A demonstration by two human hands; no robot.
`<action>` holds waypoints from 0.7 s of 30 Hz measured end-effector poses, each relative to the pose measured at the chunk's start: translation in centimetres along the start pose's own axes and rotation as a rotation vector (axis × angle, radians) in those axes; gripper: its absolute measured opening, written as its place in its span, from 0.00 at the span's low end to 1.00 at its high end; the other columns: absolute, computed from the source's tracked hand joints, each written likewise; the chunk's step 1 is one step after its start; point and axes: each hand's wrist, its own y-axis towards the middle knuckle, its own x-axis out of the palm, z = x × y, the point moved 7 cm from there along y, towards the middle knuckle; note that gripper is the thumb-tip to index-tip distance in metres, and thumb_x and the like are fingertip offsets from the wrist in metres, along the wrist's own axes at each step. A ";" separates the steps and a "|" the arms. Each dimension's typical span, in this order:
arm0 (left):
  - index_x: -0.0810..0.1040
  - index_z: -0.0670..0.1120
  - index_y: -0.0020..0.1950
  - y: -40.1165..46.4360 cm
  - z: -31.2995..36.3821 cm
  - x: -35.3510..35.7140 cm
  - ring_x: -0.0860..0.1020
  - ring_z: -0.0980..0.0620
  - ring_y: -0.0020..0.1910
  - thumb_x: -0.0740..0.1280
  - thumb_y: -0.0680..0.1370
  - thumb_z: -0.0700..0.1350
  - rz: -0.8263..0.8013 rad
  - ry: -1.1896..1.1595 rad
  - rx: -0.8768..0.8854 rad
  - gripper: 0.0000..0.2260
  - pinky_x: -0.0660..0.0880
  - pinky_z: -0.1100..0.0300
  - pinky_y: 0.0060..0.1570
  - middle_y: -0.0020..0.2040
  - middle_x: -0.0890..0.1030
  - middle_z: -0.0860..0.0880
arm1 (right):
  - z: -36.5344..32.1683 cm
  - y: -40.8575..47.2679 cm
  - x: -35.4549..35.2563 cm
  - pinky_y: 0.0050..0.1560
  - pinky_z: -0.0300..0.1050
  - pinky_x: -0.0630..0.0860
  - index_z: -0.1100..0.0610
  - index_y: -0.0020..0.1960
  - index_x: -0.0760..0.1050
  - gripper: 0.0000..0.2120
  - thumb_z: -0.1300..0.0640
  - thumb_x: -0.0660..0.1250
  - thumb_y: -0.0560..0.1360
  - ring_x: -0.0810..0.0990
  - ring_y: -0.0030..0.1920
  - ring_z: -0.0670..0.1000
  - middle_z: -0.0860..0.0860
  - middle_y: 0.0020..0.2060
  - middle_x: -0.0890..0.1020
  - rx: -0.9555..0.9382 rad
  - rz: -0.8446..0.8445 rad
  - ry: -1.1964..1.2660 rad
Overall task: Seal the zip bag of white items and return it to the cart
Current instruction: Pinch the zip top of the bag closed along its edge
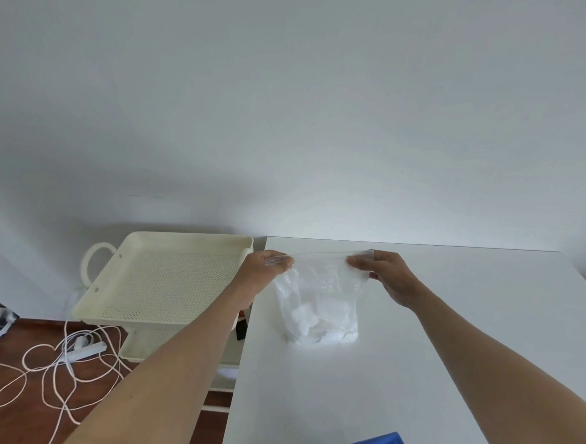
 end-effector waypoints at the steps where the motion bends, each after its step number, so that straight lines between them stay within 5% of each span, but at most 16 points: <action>1: 0.86 0.51 0.50 -0.1 0.1 -0.1 0.81 0.70 0.48 0.76 0.74 0.50 -0.015 0.006 0.007 0.07 0.72 0.68 0.54 0.46 0.87 0.60 | 0.0 0.0 -0.1 0.51 0.41 0.81 0.64 0.53 0.87 0.10 0.59 0.77 0.74 0.87 0.50 0.52 0.57 0.50 0.89 -0.003 0.008 0.003; 13: 0.83 0.48 0.56 0.3 0.9 -0.1 0.80 0.56 0.57 0.73 0.76 0.52 -0.022 0.187 0.012 0.12 0.73 0.59 0.61 0.52 0.85 0.55 | -0.7 0.1 1.4 0.51 0.41 0.81 0.64 0.56 0.86 0.13 0.57 0.77 0.75 0.87 0.51 0.51 0.56 0.52 0.88 0.047 -0.070 -0.020; 21: 0.85 0.47 0.54 0.1 2.1 -0.1 0.80 0.57 0.58 0.77 0.73 0.53 -0.115 0.210 0.023 0.14 0.73 0.64 0.56 0.54 0.85 0.54 | -1.1 0.3 1.2 0.50 0.37 0.77 0.64 0.53 0.87 0.10 0.60 0.77 0.74 0.86 0.50 0.49 0.50 0.46 0.87 -0.004 -0.031 -0.017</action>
